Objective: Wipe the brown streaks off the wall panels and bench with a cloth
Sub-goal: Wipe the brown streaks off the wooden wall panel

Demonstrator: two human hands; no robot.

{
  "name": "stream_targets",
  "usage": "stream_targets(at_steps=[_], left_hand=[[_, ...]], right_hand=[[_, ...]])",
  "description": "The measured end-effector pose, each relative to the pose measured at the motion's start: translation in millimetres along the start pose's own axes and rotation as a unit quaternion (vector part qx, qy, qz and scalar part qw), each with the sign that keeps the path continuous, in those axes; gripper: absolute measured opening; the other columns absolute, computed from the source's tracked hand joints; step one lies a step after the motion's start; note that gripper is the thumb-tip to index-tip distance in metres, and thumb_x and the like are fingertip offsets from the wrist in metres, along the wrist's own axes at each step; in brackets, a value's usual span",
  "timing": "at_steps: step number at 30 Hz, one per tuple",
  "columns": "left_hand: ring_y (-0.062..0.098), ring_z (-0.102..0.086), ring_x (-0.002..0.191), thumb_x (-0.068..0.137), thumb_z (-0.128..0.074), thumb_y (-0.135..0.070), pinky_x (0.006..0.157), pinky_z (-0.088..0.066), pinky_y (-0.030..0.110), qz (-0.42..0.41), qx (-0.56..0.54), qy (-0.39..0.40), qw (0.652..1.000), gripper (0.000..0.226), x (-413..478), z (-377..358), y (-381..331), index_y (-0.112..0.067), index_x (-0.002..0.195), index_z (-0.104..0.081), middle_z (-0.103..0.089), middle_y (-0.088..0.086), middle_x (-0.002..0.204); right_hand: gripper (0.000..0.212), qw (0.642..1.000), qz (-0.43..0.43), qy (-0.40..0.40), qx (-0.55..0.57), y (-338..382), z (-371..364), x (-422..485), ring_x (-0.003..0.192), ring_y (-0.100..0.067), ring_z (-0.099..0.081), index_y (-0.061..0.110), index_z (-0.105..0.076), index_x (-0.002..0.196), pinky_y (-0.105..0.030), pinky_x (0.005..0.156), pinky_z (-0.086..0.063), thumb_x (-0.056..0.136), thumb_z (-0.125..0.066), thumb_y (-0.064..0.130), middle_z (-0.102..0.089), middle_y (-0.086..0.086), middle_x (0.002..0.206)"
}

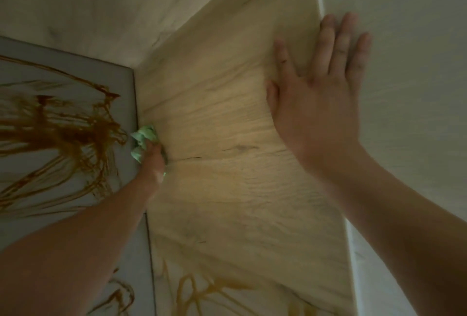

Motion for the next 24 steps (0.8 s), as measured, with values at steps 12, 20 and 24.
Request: stream_targets(at_steps=[12, 20, 24], left_hand=[[0.028, 0.007, 0.159, 0.107, -0.008, -0.057, 0.128, 0.004, 0.042, -0.409, 0.311, 0.068, 0.855, 0.066, -329, -155, -117, -0.027, 0.162, -0.027, -0.005, 0.004, 0.173], [0.023, 0.007, 0.159, 0.113, -0.024, -0.032, 0.129, 0.002, 0.042, -0.112, 0.233, -0.021, 0.966, 0.056, -228, -77, -118, -0.018, 0.165, -0.006, 0.006, 0.003, 0.173], [0.042, 0.007, 0.157, 0.111, -0.022, -0.017, 0.127, 0.004, 0.055, -0.174, 0.328, 0.022, 0.928, 0.054, -301, -122, -123, 0.002, 0.161, -0.017, 0.002, 0.025, 0.17]], right_hand=[[0.059, 1.0, -0.002, 0.007, 0.005, -2, 0, -2, 0.153, -0.056, -0.005, 0.023, -0.036, 0.16, -0.066, 0.125, -0.001, 0.108, -0.034, 0.049, -0.011, -0.04, 0.163], [0.058, 1.0, -0.003, -0.012, -0.01, -1, 1, -1, 0.153, -0.056, -0.009, 0.024, -0.037, 0.16, -0.066, 0.125, -0.005, 0.107, -0.035, 0.048, -0.014, -0.04, 0.162], [0.052, 1.0, -0.016, -0.004, 0.018, -1, 5, 1, 0.153, -0.055, -0.012, 0.024, -0.043, 0.157, -0.063, 0.126, -0.007, 0.109, -0.037, 0.044, -0.017, -0.039, 0.162]])
Point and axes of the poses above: each hand's wrist, its own x-axis towards the middle knuckle, its own z-axis out of the back of the hand, y = z × x, the point moved 5 cm from there along x, towards the middle knuckle
